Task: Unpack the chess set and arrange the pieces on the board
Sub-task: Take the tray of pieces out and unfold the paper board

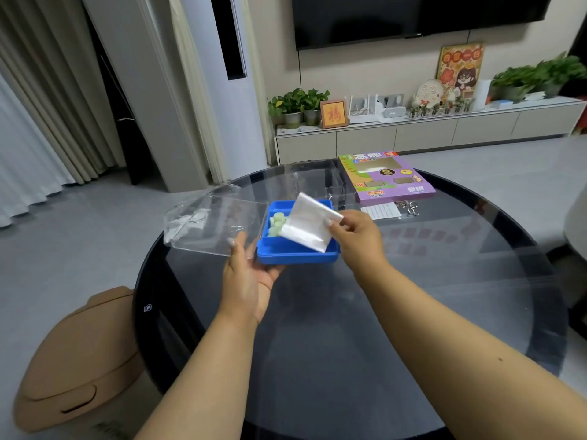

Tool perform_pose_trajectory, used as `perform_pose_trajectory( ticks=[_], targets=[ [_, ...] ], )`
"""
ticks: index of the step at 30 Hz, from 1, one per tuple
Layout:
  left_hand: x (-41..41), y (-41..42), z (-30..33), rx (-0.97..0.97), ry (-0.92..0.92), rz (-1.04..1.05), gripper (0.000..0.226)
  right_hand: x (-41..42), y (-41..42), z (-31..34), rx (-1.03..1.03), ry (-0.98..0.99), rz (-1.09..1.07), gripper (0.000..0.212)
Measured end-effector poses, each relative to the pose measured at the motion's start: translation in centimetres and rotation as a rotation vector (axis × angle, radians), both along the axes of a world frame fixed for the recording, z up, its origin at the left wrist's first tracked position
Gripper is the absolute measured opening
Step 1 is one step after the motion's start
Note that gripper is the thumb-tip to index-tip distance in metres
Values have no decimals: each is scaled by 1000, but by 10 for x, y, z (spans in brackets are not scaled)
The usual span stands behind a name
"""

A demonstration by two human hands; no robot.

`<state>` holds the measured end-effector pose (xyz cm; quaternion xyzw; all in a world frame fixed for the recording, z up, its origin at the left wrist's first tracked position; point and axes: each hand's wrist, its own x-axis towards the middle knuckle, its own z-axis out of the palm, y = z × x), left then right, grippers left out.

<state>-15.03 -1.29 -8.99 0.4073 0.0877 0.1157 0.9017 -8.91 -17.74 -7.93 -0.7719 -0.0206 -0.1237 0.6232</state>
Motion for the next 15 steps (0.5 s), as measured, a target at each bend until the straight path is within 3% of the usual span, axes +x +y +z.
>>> perform_pose_trajectory(
  ticks=[4,15],
  targets=[
    [12,19,11,-22,-26,99,58,0,18,17,308,1,-77,20],
    [56,57,9,-70,126,286,59,25,55,-12,352,240,-70,24]
  ],
)
